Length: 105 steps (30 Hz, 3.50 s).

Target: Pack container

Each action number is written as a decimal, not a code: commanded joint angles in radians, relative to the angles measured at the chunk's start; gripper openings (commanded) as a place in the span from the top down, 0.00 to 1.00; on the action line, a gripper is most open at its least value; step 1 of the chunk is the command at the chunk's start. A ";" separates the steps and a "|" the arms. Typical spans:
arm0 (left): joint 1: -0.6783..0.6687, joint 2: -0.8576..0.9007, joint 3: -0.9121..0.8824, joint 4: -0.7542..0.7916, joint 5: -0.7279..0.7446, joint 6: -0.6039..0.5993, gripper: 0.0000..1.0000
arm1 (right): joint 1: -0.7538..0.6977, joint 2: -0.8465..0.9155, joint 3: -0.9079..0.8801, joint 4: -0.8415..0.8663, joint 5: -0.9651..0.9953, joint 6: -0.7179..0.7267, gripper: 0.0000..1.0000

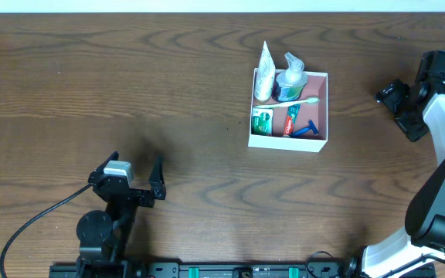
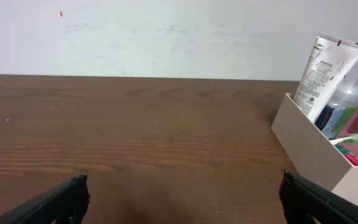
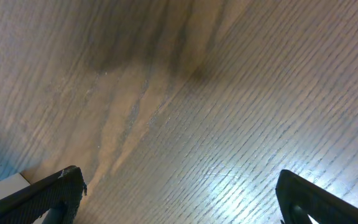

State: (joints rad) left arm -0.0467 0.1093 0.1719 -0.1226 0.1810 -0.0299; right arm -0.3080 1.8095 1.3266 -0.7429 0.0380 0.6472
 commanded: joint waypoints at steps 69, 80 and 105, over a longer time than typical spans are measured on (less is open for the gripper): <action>0.005 -0.010 0.003 0.008 0.010 -0.008 0.02 | 0.004 -0.003 0.000 -0.001 0.011 0.014 0.01; 0.005 -0.010 0.003 0.008 0.010 -0.008 0.02 | 0.217 -0.269 0.000 -0.002 0.092 -0.062 0.01; 0.005 -0.010 0.003 0.008 0.010 -0.008 0.02 | 0.396 -1.065 -0.560 0.319 0.209 -0.245 0.01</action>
State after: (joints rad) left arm -0.0467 0.1093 0.1719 -0.1215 0.1810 -0.0299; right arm 0.0727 0.8310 0.8738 -0.4702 0.2249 0.4274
